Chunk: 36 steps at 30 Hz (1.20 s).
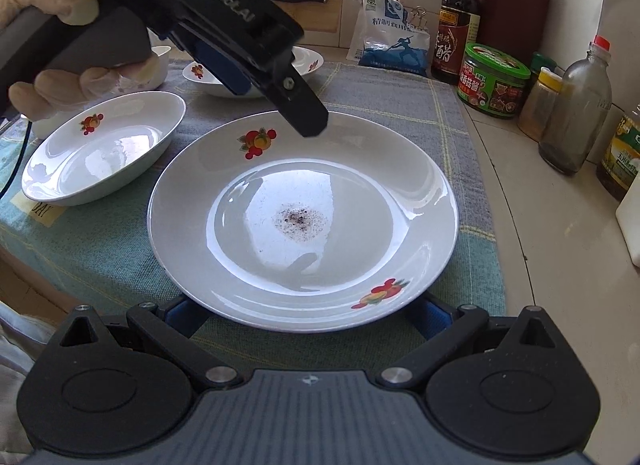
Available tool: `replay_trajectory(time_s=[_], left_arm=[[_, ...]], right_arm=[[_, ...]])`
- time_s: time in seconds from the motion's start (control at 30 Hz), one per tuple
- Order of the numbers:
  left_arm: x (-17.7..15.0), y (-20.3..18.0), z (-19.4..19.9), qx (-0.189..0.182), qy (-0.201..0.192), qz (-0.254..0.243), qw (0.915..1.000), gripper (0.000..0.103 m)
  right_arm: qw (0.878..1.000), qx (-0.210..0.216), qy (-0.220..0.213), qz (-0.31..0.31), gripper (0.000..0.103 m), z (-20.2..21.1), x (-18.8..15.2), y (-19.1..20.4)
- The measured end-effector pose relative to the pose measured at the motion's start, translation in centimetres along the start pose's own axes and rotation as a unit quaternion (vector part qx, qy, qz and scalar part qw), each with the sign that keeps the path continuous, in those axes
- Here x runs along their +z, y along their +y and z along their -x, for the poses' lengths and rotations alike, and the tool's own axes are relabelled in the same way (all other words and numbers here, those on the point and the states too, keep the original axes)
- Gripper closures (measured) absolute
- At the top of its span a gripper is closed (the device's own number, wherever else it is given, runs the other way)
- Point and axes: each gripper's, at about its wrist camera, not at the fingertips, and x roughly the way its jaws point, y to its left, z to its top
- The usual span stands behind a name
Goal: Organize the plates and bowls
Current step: 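Reach the left gripper to the stained white plate's rim and close, then lift the stained plate with the left gripper toward the condiment jars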
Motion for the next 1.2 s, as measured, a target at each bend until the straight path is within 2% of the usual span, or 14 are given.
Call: replay_trajectory(time_s=[0.2,0.33,0.6,0.97,1.2], left_arm=[[0.6,0.3,-2.6,-0.042,0.050,-0.026,0.9975,0.001],[0.8,1.0,-3.8,-0.071,0.080,-0.017,0.9941,0.001],[0.9,2.7,-3.9,-0.120,0.066,-0.003,0.9906,0.001],[1.8,2.1,-4.5,-0.128,0.109,-0.067,0.9835,0.001],[2.8,2.4,-4.9,-0.145,0.138,-0.085,0.9760,0.002]], right_arm=[[1.000,-0.008,-0.001,-0.007,0.000,0.1,-0.1,0.1],[1.000,-0.012,-0.001,-0.011,0.000,0.2,-0.1,0.2],[1.000,-0.014,0.002,-0.013,0.000,0.1,0.0,0.2],[1.000,-0.018,-0.010,-0.016,0.000,0.3,-0.3,0.6],[1.000,-0.022,-0.014,-0.015,0.000,0.3,-0.3,0.8]])
